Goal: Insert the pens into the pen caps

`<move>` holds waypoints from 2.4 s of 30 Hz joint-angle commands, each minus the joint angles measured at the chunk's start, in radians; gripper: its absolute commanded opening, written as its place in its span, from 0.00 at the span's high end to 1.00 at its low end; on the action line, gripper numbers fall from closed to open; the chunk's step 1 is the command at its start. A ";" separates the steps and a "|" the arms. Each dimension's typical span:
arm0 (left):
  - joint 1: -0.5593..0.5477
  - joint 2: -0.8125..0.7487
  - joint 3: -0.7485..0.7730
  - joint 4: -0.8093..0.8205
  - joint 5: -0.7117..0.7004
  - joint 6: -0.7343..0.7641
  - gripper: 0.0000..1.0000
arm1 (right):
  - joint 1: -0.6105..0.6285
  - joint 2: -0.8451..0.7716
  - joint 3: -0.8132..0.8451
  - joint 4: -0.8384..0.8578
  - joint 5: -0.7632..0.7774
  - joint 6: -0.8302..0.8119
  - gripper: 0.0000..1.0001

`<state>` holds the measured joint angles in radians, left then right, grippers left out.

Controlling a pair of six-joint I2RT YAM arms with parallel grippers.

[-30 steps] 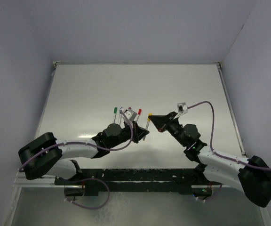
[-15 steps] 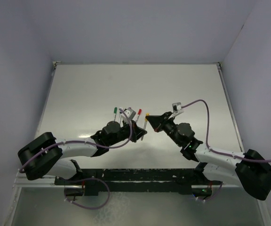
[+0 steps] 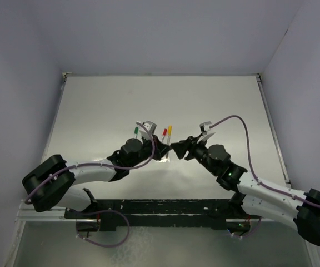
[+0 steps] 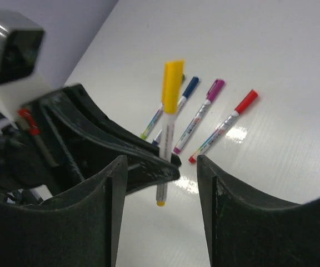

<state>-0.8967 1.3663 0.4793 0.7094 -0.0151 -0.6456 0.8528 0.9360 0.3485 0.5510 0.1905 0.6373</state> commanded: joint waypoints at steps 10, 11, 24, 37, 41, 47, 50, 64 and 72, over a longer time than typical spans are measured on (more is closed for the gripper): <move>0.003 0.244 0.307 -0.376 -0.076 0.028 1.00 | 0.006 -0.332 0.142 -0.493 0.313 -0.093 0.44; 0.002 0.265 0.333 -0.397 -0.084 0.039 1.00 | 0.006 -0.353 0.133 -0.509 0.318 -0.088 0.44; 0.021 0.497 0.628 -0.729 -0.211 0.079 0.94 | 0.006 -0.462 0.086 -0.633 0.334 -0.046 0.43; 0.031 0.590 0.718 -0.820 -0.248 0.068 0.84 | 0.006 -0.463 0.060 -0.626 0.324 -0.029 0.43; 0.032 0.602 0.723 -0.827 -0.240 0.059 0.79 | 0.006 -0.460 0.056 -0.622 0.319 -0.029 0.44; 0.032 0.603 0.725 -0.834 -0.240 0.055 0.76 | 0.006 -0.462 0.043 -0.611 0.315 -0.025 0.44; 0.031 0.603 0.723 -0.834 -0.241 0.048 0.75 | 0.007 -0.461 0.040 -0.605 0.310 -0.024 0.44; 0.031 0.439 0.754 -0.866 -0.276 0.103 0.71 | 0.007 -0.488 0.034 -0.625 0.323 -0.015 0.44; 0.108 0.167 0.554 -0.793 -0.232 0.126 0.74 | 0.005 -0.572 0.022 -0.735 0.472 0.039 0.45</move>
<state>-0.8570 1.6920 1.1347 -0.1379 -0.2630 -0.5446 0.8574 0.4133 0.3698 -0.1177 0.5388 0.6350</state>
